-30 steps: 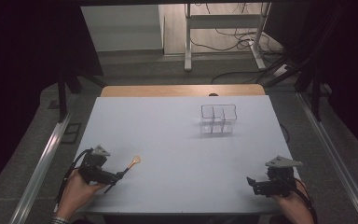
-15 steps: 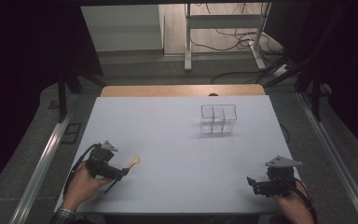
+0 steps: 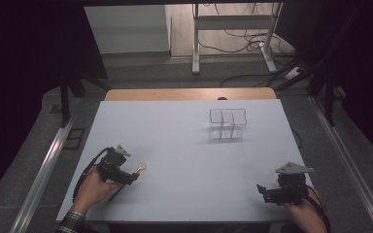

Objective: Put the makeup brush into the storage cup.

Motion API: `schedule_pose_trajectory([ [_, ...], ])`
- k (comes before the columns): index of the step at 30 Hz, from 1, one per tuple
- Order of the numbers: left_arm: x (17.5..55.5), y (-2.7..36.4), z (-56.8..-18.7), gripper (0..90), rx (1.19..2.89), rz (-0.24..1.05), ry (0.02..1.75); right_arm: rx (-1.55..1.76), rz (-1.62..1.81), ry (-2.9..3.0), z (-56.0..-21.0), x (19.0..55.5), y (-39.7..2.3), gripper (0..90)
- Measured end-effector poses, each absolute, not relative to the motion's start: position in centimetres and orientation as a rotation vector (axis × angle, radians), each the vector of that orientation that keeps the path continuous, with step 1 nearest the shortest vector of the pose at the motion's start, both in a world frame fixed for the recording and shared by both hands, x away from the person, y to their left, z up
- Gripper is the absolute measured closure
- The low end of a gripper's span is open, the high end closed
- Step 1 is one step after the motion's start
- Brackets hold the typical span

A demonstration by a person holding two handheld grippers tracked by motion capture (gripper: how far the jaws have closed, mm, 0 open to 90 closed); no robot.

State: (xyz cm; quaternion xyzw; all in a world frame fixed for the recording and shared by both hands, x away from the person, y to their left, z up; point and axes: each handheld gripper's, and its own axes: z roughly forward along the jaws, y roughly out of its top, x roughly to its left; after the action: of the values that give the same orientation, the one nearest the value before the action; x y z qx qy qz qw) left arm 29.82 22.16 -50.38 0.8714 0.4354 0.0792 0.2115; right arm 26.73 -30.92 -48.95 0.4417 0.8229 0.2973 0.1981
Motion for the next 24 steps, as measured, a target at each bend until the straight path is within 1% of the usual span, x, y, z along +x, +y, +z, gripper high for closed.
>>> schedule_pose_trajectory([
  [2, 29.8, 22.2, -50.5, 21.2, 2.427, 0.215, 1.213, 1.237, 0.83, 2.304, -49.0, 26.7, -30.9, 0.0],
  [3, 29.8, 22.1, -50.6, 23.6, 2.428, 0.207, 1.217, 1.238, 0.828, 2.304, -49.0, 26.7, -30.9, 0.0],
  [4, 29.8, 22.2, -50.7, 28.6, 2.441, 0.199, 1.211, 1.238, 0.828, 2.305, -49.0, 26.7, -30.9, 0.0],
  [5, 29.9, 22.2, -50.8, 28.6, 2.443, 0.193, 1.214, 1.238, 0.827, 2.305, -49.0, 26.8, -30.9, 0.0],
  [6, 29.9, 22.2, -50.9, 30.5, 2.449, 0.187, 1.217, 1.238, 0.827, 2.306, -49.0, 26.8, -30.9, 0.0],
  [7, 29.9, 22.2, -51.2, 34.6, 2.458, 0.175, 1.223, 1.237, 0.827, 2.307, -49.0, 26.7, -30.9, 0.0],
  [8, 29.9, 22.2, -51.2, 35.9, 2.458, 0.175, 1.223, 1.237, 0.827, 2.307, -49.0, 26.7, -30.9, 0.0],
  [13, 29.9, 22.3, -51.8, 48.0, 2.469, 0.15, 1.242, 1.23, 0.828, 2.312, -49.0, 26.7, -30.9, 0.1],
  [14, 29.8, 22.3, -51.9, 48.3, 2.469, 0.155, 1.24, 1.23, 0.827, 2.314, -49.0, 26.7, -30.9, 0.2],
  [16, 29.8, 22.3, -51.9, 54.7, 2.464, 0.155, 1.248, 1.23, 0.828, 2.316, -49.0, 26.7, -30.8, 0.4],
  [18, 29.8, 22.3, -51.9, 63.2, 2.456, 0.158, 1.264, 1.229, 0.828, 2.316, -49.0, 26.7, -30.8, 0.5],
  [19, 29.7, 22.3, -51.8, 63.2, 2.458, 0.159, 1.266, 1.228, 0.827, 2.317, -49.0, 26.7, -30.8, 0.5],
  [22, 29.5, 21.7, -51.8, 83.0, 2.469, 0.158, 1.263, 1.224, 0.823, 2.32, -49.0, 26.7, -30.7, 0.6],
  [24, 29.5, 21.6, -51.7, 83.2, 2.476, 0.162, 1.278, 1.224, 0.823, 2.32, -49.0, 26.7, -30.7, 0.6],
])
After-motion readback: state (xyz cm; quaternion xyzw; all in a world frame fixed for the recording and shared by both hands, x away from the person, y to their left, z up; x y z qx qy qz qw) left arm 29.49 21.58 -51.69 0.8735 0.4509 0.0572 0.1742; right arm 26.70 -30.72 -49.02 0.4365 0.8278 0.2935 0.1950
